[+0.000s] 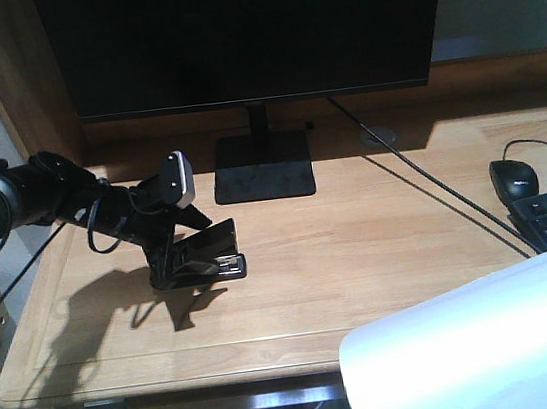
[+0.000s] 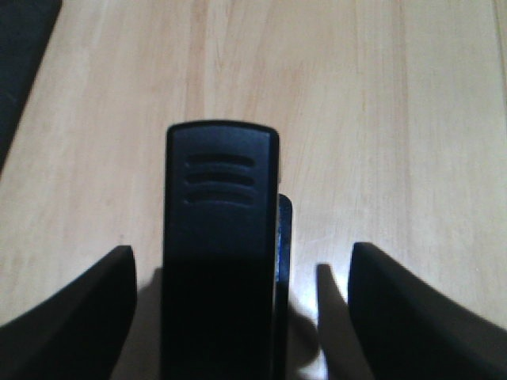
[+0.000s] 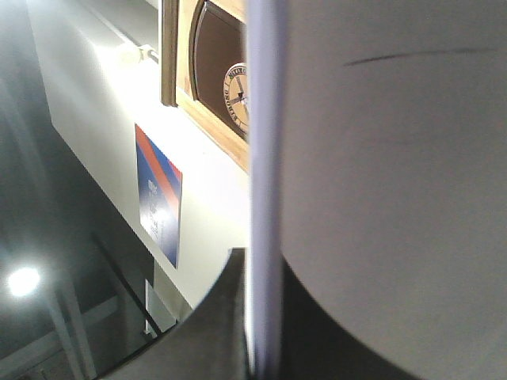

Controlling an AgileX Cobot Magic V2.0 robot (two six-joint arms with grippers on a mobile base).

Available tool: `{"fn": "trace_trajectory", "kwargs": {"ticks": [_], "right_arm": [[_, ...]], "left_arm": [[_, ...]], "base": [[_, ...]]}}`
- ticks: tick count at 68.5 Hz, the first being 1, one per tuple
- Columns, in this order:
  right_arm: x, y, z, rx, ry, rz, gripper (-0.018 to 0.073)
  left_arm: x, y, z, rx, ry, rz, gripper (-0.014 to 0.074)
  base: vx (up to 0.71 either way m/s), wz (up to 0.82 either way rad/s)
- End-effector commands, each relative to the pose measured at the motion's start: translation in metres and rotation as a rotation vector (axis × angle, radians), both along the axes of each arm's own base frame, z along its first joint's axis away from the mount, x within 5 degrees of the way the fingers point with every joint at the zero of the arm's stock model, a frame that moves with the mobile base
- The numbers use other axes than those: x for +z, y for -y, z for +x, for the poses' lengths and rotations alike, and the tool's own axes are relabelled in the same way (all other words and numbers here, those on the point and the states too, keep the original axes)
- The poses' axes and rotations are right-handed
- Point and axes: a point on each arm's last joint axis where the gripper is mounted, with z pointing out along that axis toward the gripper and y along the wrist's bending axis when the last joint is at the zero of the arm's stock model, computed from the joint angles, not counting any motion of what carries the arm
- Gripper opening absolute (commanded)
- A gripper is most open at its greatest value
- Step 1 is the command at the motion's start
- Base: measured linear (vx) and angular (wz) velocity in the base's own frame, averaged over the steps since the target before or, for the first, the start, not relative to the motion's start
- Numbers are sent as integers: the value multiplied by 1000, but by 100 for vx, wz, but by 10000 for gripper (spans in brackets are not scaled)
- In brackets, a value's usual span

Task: Grab stapler and paper to desk for stapling
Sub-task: 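Set the stapler down on the desk with the left gripper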

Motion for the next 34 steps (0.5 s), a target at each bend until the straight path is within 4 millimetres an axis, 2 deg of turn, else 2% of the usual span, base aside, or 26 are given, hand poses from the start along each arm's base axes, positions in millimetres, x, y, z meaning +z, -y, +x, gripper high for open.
{"fn": "trace_trajectory", "kwargs": {"ticks": [1, 9, 18, 34], "right_arm": [[12, 1, -5, 4, 76, 16, -2], [12, 1, -5, 4, 76, 16, -2], [12, 1, -5, 4, 76, 16, -2], [12, 1, -5, 4, 76, 16, -2]], "left_arm": [[58, 2, -2, 13, 99, -65, 553], [73, 1, -6, 0, 127, -62, 503], [79, 1, -8, -11, 136, -58, 367], [69, 2, -9, -30, 98, -58, -8]], "base": [[0, 0], [0, 0], [0, 0], [0, 0]]}}
